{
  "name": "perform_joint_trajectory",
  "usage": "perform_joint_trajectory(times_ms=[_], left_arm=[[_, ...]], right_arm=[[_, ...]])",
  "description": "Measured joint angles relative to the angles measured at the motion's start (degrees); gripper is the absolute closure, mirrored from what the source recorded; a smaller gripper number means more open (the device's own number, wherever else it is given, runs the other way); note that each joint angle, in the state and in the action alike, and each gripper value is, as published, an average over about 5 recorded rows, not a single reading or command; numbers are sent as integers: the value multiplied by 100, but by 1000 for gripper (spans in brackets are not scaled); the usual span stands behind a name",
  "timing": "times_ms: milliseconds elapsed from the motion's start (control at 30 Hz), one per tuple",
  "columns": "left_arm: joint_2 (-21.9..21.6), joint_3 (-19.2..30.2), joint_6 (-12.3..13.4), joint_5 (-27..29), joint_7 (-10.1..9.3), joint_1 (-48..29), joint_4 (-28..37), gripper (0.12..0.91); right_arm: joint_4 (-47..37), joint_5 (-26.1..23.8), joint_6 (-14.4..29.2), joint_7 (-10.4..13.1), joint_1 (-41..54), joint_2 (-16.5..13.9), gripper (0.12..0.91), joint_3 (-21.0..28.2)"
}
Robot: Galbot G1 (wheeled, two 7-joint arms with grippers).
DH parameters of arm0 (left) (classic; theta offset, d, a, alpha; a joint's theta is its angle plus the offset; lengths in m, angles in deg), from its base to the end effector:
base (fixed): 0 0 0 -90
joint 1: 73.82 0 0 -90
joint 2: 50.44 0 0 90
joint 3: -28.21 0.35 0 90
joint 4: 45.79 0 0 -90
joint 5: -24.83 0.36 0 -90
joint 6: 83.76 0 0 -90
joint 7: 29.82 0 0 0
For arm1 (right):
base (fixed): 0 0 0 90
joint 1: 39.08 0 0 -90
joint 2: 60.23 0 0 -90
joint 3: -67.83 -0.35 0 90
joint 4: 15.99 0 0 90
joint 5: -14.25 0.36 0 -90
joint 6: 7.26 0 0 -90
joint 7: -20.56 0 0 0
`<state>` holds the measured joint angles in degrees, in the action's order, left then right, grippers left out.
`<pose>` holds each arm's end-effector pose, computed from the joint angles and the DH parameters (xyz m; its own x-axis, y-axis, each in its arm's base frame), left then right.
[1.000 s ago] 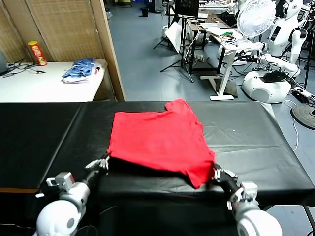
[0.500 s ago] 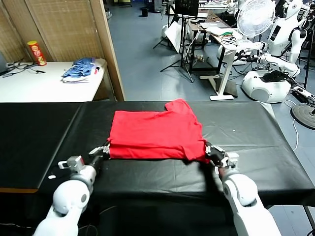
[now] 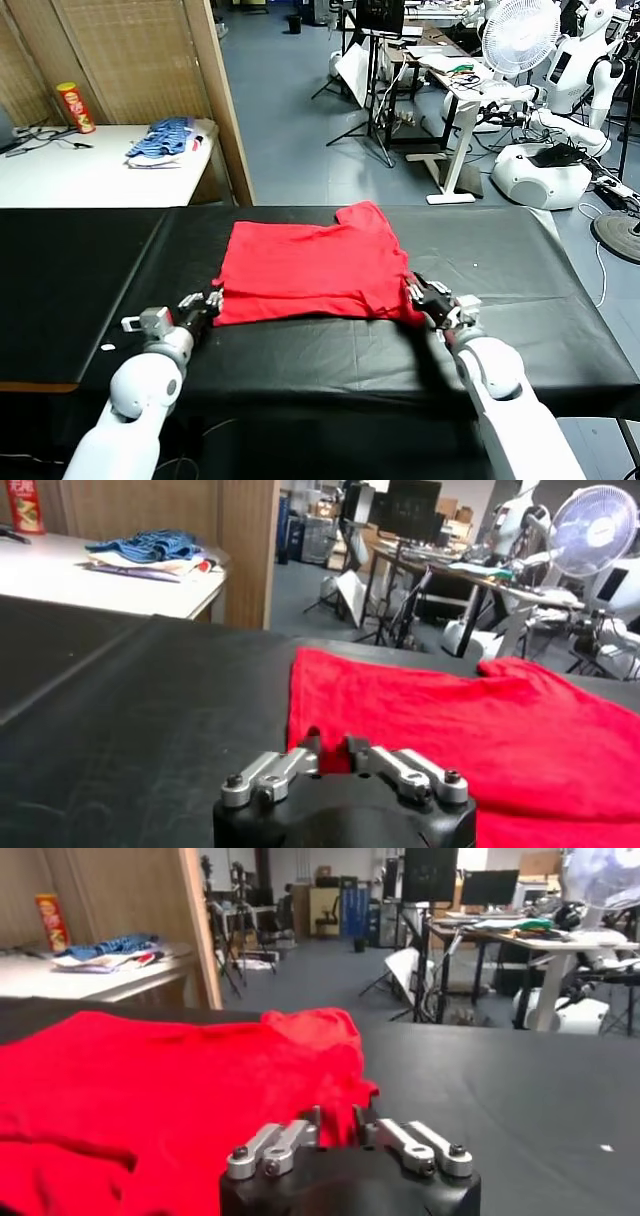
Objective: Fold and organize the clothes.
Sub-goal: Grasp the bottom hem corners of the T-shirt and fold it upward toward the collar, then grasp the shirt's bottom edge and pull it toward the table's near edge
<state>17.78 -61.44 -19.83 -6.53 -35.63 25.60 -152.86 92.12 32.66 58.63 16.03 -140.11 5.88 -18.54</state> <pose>0.3022 0.0887 -0.2809 -0.9343 0.0828 0.3468 0.0376 0.9901 -0.1350 0.2918 -0.0766 -0.2876 -0.9134 -0.2177 0.3439 -0.2484 0.9675 -0.0473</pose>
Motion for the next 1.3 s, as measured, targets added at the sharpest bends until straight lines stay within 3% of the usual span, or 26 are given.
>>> perform_joint_trajectory(times_ms=[133, 233, 467, 533, 633, 800, 933, 1100, 1300], left_arm=[[-13, -28, -19, -9, 0, 201, -113, 261], [-14, -35, -55, -48, 2, 303, -119, 237], [17, -25, -134, -186, 38, 335, 19, 238], [22, -19, -140, -196, 47, 326, 51, 275], [23, -8, -139, -189, 59, 329, 77, 407], [-7, 21, -154, -19, 42, 344, 122, 693], [-100, 62, -200, 305, 17, 410, 58, 870], [-327, 103, -332, 515, 15, 631, -187, 900], [-617, 51, -513, 499, 4, 1256, -851, 901]], right_arm=[[111, -143, 13, -25, -261, 42, 229, 47], [113, -201, 3, -26, -326, 74, 295, 96], [18, -310, 16, -23, -319, 146, 666, 148], [11, -317, 7, -13, -298, 139, 783, 154], [24, -290, -56, 49, -271, 87, 886, 153], [190, -1, -390, 269, -298, -62, 895, 76], [474, 439, -897, 557, -407, -222, 895, -47], [970, 703, -1447, 838, -737, -331, 895, -244], [1583, 589, -1681, 1019, -1443, -248, 895, -461]])
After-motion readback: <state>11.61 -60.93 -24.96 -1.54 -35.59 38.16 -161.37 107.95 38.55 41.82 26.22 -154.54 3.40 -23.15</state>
